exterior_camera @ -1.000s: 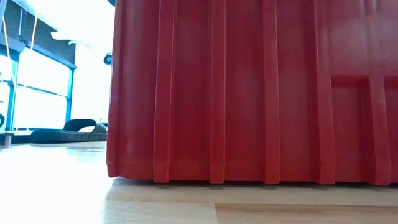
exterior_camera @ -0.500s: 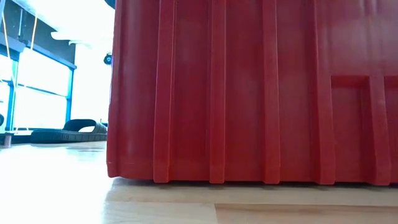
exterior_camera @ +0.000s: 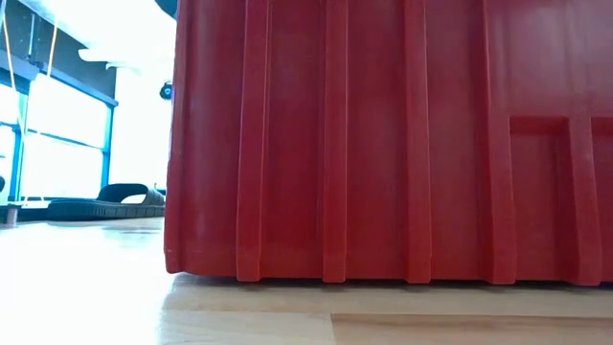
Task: Pick and place slides into bin
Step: Put the black slide into the red container
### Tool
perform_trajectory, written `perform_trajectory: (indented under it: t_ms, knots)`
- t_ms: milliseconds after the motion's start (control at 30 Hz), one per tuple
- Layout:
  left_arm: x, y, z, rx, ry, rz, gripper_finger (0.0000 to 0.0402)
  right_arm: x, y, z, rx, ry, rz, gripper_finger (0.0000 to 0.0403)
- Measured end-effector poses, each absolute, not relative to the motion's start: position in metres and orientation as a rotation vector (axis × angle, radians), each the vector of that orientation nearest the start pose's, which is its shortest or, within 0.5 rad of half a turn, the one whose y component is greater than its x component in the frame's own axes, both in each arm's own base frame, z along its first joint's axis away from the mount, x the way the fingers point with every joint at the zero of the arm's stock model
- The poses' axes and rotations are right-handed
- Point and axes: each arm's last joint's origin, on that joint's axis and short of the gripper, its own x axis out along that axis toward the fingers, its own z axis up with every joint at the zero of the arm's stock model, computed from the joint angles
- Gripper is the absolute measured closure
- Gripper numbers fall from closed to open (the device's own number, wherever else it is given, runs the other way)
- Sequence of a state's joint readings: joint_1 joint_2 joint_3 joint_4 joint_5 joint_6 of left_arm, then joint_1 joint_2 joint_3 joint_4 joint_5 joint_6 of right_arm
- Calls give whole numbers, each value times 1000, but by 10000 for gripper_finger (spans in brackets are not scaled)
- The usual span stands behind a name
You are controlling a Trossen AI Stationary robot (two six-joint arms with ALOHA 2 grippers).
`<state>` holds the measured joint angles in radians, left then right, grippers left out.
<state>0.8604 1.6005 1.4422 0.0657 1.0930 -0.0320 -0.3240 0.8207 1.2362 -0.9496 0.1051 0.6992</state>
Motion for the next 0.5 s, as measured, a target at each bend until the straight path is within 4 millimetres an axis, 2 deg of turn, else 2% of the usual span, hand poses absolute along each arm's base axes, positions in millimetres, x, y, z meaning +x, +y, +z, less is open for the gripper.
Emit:
perform_trajectory:
  t_ms: [133, 300, 433, 500]
  knots:
    - [257, 252, 382, -90, 47, -295, 206, 131, -58, 410, 781, 518, -514, 368]
    - [258, 249, 382, -83, 42, -351, 222, 157, -90, 413, 848, 658, -354, 368]
    - [257, 248, 382, -84, 41, -382, 235, 161, -121, 400, 943, 853, -310, 369]
    - [257, 248, 382, -84, 41, -395, 240, 165, -138, 394, 963, 886, -285, 369]
